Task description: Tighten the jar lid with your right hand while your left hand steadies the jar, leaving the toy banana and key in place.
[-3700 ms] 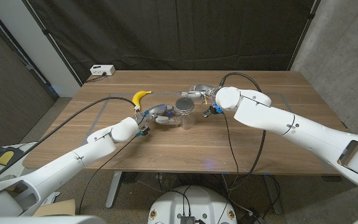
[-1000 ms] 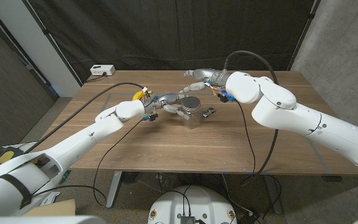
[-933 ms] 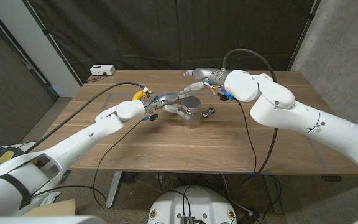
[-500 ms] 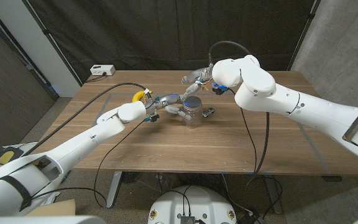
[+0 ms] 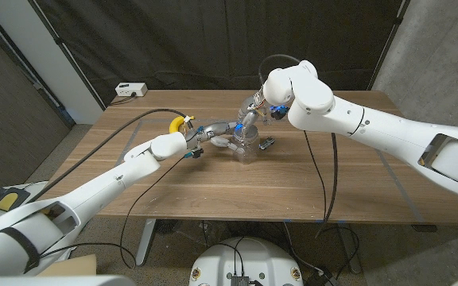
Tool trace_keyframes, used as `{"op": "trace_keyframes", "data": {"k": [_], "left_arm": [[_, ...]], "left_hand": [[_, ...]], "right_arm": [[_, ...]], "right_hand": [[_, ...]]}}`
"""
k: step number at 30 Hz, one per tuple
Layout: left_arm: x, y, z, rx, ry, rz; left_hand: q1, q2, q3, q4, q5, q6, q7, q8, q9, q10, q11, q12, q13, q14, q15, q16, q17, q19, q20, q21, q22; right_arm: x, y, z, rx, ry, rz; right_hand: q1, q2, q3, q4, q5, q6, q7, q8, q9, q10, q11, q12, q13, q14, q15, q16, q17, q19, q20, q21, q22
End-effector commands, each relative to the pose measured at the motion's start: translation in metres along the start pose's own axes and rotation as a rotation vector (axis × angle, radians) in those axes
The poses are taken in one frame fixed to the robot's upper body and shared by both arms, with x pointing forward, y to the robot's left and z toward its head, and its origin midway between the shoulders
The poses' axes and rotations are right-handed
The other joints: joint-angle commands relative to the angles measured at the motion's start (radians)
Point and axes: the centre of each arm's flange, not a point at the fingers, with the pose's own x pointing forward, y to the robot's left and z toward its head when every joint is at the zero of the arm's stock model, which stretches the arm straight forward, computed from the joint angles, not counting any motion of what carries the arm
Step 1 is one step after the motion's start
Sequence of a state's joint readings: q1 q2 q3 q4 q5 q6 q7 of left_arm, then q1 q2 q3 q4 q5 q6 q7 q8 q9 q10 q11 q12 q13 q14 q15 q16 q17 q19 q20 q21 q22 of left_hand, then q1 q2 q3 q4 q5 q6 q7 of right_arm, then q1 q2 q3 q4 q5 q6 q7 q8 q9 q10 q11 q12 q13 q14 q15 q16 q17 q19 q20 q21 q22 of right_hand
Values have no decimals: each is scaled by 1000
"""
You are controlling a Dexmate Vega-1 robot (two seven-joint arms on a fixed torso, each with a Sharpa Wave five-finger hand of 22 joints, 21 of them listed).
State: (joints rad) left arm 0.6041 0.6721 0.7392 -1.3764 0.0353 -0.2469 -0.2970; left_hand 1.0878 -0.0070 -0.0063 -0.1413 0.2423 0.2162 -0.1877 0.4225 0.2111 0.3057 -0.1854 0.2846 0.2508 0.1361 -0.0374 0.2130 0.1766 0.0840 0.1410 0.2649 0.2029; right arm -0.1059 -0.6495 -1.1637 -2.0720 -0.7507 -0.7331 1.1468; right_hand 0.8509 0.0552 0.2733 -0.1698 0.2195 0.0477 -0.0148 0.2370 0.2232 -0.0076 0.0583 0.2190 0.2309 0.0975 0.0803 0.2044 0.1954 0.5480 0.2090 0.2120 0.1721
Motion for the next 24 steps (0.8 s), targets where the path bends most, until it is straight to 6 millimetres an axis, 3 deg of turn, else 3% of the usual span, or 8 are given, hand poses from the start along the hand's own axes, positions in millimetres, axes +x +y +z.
{"op": "trace_keyframes", "data": {"k": [1,5,8,10,13,18,20,24], "left_arm": [[0,-2,-3,-7,8,-6],[0,-2,-4,-10,9,-2],[-1,-1,-4,-11,12,-2],[-1,-1,-4,-10,13,-3],[-1,0,-4,-9,10,1],[-1,2,-3,-9,10,9],[-1,2,-3,-8,11,11],[-1,3,-4,-8,13,12]], "left_hand": [[36,47,29,17,0,107,22,4,1,0,-1,-3,0,8,-115,-6,4,5,3,-2,2],[33,50,29,20,-2,106,24,1,0,0,-2,-5,-2,8,-114,-8,4,3,5,-3,2],[31,52,30,21,-5,105,25,-2,-1,0,-4,-6,-3,7,-115,-9,4,2,4,-3,2],[29,54,30,22,-6,101,25,-5,-2,-1,-3,-8,-3,7,-114,-9,4,2,5,-3,2],[27,56,31,23,-8,101,25,-7,-3,-2,1,-10,-4,5,-111,-10,4,2,6,-4,2],[26,58,32,23,-12,96,33,-14,-5,-3,10,-12,-6,6,-112,-12,4,2,6,-4,3],[26,59,33,23,-14,95,38,-17,-6,-2,11,-13,-7,7,-112,-12,4,2,7,-4,3],[25,60,33,23,-16,85,51,-26,-8,-7,19,-16,-9,8,-111,-13,3,2,8,-4,3]], "right_arm": [[10,5,0,-18,16,58],[12,8,4,-27,6,53],[13,9,5,-24,-5,54],[13,9,5,-21,-5,51],[12,8,2,-5,-5,44],[7,6,-1,-2,-9,41],[6,7,0,-8,-5,48],[8,9,4,-19,-16,61]], "right_hand": [[40,2,11,-9,12,13,-9,9,3,18,-3,13,5,20,-13,9,1,28,-2,8,1],[88,-1,18,-7,15,22,-10,10,4,33,-13,21,7,50,-37,17,2,89,-21,20,0],[121,-4,17,-1,15,33,-5,10,6,56,-18,31,9,83,-63,28,6,148,-62,28,-1],[124,-9,13,1,14,28,5,6,6,52,-19,29,9,86,-65,28,7,163,-69,30,-1],[113,-18,-1,15,13,25,11,3,7,32,-16,22,10,61,-41,16,10,133,-30,8,-2],[102,-14,-12,26,12,7,41,-7,9,28,-7,20,11,68,-42,18,14,153,-44,6,-2],[94,-21,-24,32,11,-30,31,-22,10,-16,-6,5,12,18,-24,-2,15,102,-18,-20,-2],[87,-22,-30,36,11,-43,33,-27,11,-30,-6,2,13,12,-30,-3,16,94,-18,-23,-1]]}}
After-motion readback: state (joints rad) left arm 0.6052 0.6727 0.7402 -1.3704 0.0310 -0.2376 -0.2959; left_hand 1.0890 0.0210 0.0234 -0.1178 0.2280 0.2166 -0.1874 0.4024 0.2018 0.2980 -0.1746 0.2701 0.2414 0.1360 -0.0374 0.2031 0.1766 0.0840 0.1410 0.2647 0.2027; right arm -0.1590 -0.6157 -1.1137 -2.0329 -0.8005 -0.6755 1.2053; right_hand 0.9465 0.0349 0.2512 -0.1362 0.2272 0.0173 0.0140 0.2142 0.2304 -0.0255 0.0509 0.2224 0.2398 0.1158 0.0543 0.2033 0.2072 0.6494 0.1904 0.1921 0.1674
